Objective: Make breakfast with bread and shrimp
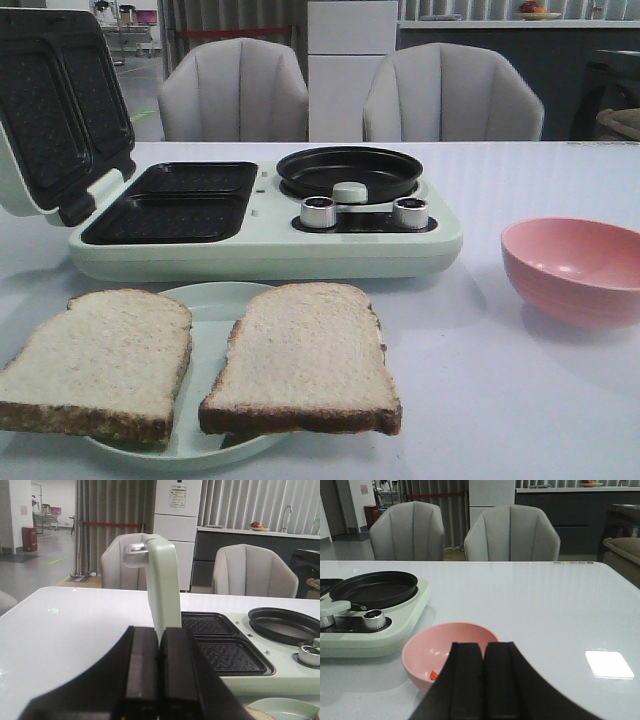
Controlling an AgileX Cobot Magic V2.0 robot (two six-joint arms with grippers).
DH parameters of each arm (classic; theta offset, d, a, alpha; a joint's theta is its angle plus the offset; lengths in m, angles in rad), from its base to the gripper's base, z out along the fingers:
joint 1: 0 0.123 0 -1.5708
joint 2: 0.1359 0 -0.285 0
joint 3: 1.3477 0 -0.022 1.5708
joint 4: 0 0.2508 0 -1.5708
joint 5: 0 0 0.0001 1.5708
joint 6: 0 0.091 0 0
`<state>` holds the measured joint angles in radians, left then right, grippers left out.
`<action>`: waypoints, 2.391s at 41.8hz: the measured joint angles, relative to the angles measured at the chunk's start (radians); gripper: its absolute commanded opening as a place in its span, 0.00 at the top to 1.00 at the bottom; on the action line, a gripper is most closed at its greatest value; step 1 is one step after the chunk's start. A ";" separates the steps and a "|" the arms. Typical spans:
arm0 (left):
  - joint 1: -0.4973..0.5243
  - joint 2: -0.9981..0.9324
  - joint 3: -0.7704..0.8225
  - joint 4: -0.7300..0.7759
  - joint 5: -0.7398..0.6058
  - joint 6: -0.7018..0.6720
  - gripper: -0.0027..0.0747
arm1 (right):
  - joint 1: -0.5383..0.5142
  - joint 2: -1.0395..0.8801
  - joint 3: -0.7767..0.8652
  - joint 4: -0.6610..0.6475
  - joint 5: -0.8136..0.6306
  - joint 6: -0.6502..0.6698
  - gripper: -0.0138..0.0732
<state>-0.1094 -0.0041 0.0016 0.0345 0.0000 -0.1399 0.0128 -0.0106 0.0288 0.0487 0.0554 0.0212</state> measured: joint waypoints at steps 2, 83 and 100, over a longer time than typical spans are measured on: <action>0.000 0.000 0.000 0.000 0.000 0.000 0.84 | 0.000 0.000 0.000 0.000 0.000 0.000 0.80; 0.000 0.335 -0.544 0.011 0.443 0.000 0.84 | 0.000 0.420 -0.629 0.000 0.437 0.000 0.80; 0.000 0.508 -0.536 0.007 0.565 0.000 0.78 | 0.000 0.667 -0.629 0.000 0.543 0.000 0.73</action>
<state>-0.1094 0.5042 -0.5343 0.0418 0.5647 -0.1399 0.0128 0.6559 -0.6004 0.0487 0.5983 0.0212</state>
